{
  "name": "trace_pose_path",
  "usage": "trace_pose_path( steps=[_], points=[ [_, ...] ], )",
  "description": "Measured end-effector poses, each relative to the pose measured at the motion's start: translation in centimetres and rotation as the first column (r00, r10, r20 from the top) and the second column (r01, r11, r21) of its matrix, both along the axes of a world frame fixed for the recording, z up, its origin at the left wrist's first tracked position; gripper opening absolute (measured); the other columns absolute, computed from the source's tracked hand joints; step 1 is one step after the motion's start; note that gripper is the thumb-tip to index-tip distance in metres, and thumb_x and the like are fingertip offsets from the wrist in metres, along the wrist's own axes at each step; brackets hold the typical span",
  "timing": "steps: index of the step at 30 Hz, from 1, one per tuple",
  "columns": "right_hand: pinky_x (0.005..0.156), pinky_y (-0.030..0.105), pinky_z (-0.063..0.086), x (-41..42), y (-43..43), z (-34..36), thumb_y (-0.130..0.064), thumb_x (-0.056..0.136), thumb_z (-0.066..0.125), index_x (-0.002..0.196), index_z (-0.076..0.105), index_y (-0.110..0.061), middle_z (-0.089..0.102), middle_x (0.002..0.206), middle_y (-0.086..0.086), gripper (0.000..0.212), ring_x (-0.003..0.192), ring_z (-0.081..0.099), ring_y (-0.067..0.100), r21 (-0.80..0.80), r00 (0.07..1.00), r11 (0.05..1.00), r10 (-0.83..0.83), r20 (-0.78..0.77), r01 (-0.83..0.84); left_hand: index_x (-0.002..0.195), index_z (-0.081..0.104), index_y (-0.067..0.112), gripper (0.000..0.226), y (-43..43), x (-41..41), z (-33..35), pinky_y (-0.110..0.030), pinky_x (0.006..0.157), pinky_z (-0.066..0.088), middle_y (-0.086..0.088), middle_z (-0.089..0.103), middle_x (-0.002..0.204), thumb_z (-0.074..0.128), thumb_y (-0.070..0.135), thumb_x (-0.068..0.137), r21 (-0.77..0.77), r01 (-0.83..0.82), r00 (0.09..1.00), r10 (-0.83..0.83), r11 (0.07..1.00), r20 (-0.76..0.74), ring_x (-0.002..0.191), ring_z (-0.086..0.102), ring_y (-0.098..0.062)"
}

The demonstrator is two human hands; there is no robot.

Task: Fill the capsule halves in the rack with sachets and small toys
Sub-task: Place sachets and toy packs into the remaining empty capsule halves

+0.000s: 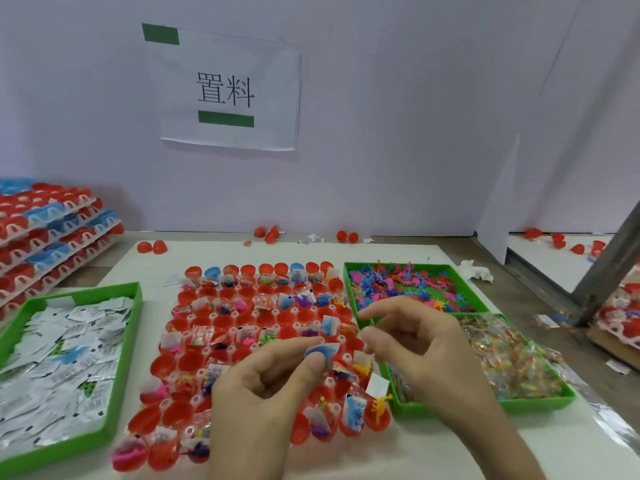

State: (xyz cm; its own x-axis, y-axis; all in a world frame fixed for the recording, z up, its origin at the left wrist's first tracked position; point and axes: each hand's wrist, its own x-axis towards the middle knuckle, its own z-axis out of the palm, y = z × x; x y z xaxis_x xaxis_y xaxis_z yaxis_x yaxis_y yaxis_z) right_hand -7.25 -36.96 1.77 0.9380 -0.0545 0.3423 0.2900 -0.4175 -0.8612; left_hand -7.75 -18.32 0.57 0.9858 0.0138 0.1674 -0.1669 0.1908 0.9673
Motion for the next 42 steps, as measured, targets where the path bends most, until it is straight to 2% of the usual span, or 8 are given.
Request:
trace_pose_path(
  steps=[2, 5, 12, 18, 25, 29, 34, 42],
  points=[
    [0.062, 0.014, 0.049, 2.1, -3.5, -1.3, -0.024, 0.089, 0.073, 0.095, 0.072, -0.039, 0.07, 0.078, -0.009, 0.016, 0.074, 0.065, 0.008, -0.237, 0.975, 0.948, -0.223, -0.021, 0.211, 0.08, 0.081, 0.03, 0.024, -0.3, -0.1, -0.3, -0.016, 0.06, 0.056, -0.007, 0.078, 0.078, 0.075, 0.018, 0.06, -0.075, -0.054, 0.998, 0.053, 0.996, -0.023, 0.072, 0.076, -0.018],
    [0.062, 0.009, 0.037, 4.3, -6.7, -4.1, -0.028, 0.091, 0.072, 0.111, 0.068, -0.03, 0.06, 0.094, -0.018, 0.021, 0.08, 0.053, -0.003, -0.576, 0.908, 0.806, -0.336, -0.249, 0.14, 0.082, 0.08, 0.03, 0.026, -0.6, -0.7, -0.7, -0.015, 0.057, 0.055, -0.006, 0.078, 0.078, 0.076, 0.023, 0.058, -0.125, -0.104, 0.995, 0.102, 0.987, -0.021, 0.069, 0.075, -0.017],
    [0.059, 0.01, 0.035, 5.1, -7.2, -6.3, -0.021, 0.081, 0.082, 0.065, 0.07, -0.036, 0.068, 0.075, -0.019, 0.025, 0.075, 0.059, -0.002, -0.527, 0.919, 0.823, -0.352, -0.177, 0.214, 0.078, 0.08, 0.034, 0.03, -0.7, -1.8, -1.2, -0.013, 0.057, 0.053, -0.003, 0.078, 0.079, 0.077, 0.038, 0.048, -0.146, -0.104, 0.994, 0.101, 0.984, -0.031, 0.072, 0.075, -0.011],
    [0.056, 0.01, 0.041, 4.6, -7.7, -6.5, -0.006, 0.079, 0.081, 0.08, 0.075, -0.03, 0.071, 0.075, -0.009, 0.026, 0.067, 0.06, 0.005, -0.354, 0.933, 0.9, -0.325, -0.153, 0.255, 0.08, 0.081, 0.029, 0.07, 0.3, -1.7, -1.7, -0.015, 0.059, 0.054, -0.007, 0.078, 0.081, 0.089, 0.07, 0.024, -0.168, -0.079, 0.997, 0.076, 0.983, -0.025, 0.074, 0.076, -0.015],
    [0.077, 0.011, 0.048, 4.0, -8.0, -6.4, -0.006, 0.082, 0.078, 0.084, 0.077, -0.03, 0.074, 0.088, -0.018, 0.024, 0.087, 0.066, -0.003, -0.157, 0.917, 0.907, -0.369, 0.148, 0.39, 0.078, 0.081, 0.026, 0.073, 0.2, -1.5, -2.5, -0.016, 0.06, 0.055, -0.009, 0.078, 0.081, 0.091, 0.069, 0.02, -0.167, -0.078, 0.997, 0.074, 0.983, -0.027, 0.073, 0.075, -0.017],
    [0.078, 0.027, 0.056, 3.8, -7.6, -6.0, -0.002, 0.084, 0.076, 0.087, 0.074, -0.023, 0.074, 0.086, -0.007, 0.022, 0.083, 0.069, 0.01, -0.073, 0.915, 0.92, -0.372, 0.154, 0.386, 0.076, 0.082, 0.025, 0.07, -0.2, -1.4, -2.6, -0.016, 0.06, 0.054, -0.009, 0.077, 0.08, 0.09, 0.069, 0.023, -0.156, -0.069, 0.998, 0.07, 0.985, 0.0, 0.07, 0.074, -0.016],
    [0.072, 0.023, 0.059, 1.4, -3.5, -2.8, -0.004, 0.076, 0.08, 0.089, 0.075, -0.027, 0.075, 0.087, 0.0, 0.027, 0.077, 0.073, 0.015, 0.187, 0.967, 0.974, -0.166, 0.195, 0.13, 0.075, 0.081, 0.027, 0.067, -0.5, -1.5, -2.8, -0.017, 0.057, 0.054, -0.004, 0.077, 0.075, 0.087, 0.073, 0.025, -0.126, -0.077, 0.996, 0.082, 0.989, 0.032, 0.066, 0.073, -0.014],
    [0.066, 0.023, 0.057, -1.8, 4.4, -1.4, -0.025, 0.064, 0.082, 0.076, 0.074, -0.024, 0.074, 0.078, 0.008, 0.015, 0.073, 0.072, 0.02, 0.413, 0.982, 0.905, 0.027, 0.189, -0.104, 0.07, 0.08, 0.026, 0.059, -0.6, -1.9, -2.7, -0.019, 0.051, 0.054, -0.009, 0.074, 0.066, 0.091, 0.066, 0.028, -0.152, -0.067, 0.993, 0.081, 0.986, 0.085, 0.054, 0.069, -0.014]
  ],
)
